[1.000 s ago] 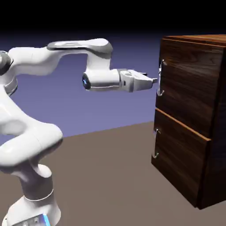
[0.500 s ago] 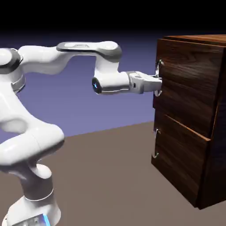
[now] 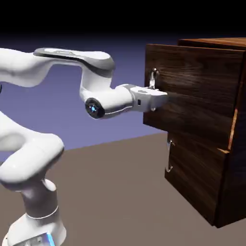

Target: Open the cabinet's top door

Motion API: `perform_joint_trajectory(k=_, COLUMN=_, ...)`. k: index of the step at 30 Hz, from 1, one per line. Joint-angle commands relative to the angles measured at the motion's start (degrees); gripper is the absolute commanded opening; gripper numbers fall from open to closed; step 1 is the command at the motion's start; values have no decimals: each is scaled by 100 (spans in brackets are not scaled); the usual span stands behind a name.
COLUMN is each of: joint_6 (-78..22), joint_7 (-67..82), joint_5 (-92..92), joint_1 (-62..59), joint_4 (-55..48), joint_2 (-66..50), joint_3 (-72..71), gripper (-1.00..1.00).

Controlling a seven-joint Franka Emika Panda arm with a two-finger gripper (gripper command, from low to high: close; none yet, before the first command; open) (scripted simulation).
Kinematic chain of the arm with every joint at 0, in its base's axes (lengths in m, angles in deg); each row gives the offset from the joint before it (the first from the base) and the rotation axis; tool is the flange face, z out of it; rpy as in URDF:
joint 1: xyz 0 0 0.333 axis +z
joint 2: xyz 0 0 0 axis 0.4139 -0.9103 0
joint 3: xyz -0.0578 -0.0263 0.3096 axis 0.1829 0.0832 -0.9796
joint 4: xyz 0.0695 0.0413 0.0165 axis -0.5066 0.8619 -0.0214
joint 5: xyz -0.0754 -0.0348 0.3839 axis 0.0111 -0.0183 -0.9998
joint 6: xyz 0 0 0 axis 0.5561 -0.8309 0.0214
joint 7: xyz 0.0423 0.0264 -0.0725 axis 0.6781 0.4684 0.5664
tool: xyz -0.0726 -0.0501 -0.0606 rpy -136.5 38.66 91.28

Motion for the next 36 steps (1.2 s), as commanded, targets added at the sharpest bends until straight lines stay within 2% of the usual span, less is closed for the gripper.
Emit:
perform_joint_trajectory(k=1, joint_6=-228, joint_7=-8, joint_5=234, joint_1=-4, joint_4=68, joint_2=9, joint_3=207, gripper=-100)
perform_joint_trajectory(k=8, joint_6=-1903, joint_7=107, joint_5=1970, joint_1=-262, joint_4=179, joint_2=-302, joint_3=1636, gripper=-100)
perform_joint_trajectory(k=14, joint_6=-3371, joint_7=457, joint_5=3463, joint_1=-531, joint_4=-284, joint_2=-1176, joint_3=2758, gripper=-100)
perform_joint_trajectory(k=24, joint_6=-5574, joint_7=1211, joint_5=5311, joint_1=-565, joint_4=-1952, joint_2=-3244, joint_3=4009, gripper=-100)
perform_joint_trajectory(k=36, joint_6=-7735, joint_7=2043, joint_5=6400, joint_1=-516, joint_4=-4429, joint_2=-5561, joint_3=4540, gripper=-100)
